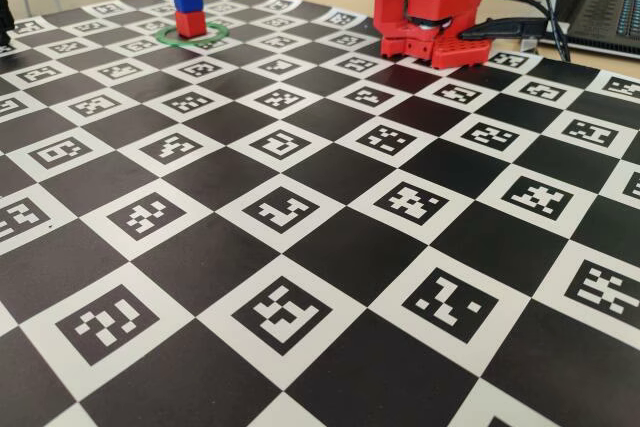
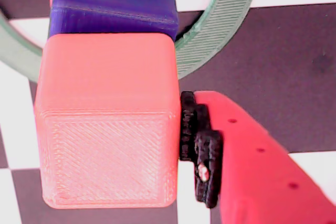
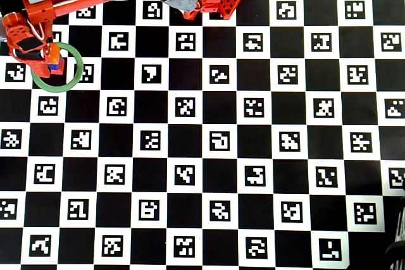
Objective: Grab the red cube then put it in the green circle then put the blue cube on top and finally the orange cube on top
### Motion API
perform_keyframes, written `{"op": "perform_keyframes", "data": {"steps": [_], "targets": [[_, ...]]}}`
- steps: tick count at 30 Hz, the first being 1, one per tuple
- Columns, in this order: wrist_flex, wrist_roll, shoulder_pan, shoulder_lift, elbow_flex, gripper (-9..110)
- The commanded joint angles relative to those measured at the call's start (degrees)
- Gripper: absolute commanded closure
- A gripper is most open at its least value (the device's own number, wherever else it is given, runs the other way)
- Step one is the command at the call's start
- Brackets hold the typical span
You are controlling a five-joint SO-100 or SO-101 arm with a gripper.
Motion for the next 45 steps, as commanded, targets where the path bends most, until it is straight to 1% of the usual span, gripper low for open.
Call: {"op": "perform_keyframes", "data": {"steps": [1, 13, 25, 33, 35, 39, 45], "targets": [[0.5, 0.3, 1.1, 3.2, -2.5, 70], [3.3, -0.6, 1.6, 11.9, -3.1, 66], [6.6, -1.2, 1.3, 22.9, -2.7, 66], [6.6, 0.8, -0.4, 29.0, 0.7, 66], [6.2, 2.6, -1.8, 30.1, 1.6, 66], [4.7, 12.0, -7.5, 31.8, 3.9, 67], [0.1, 26.5, -17.1, 36.7, 14.7, 80]]}}
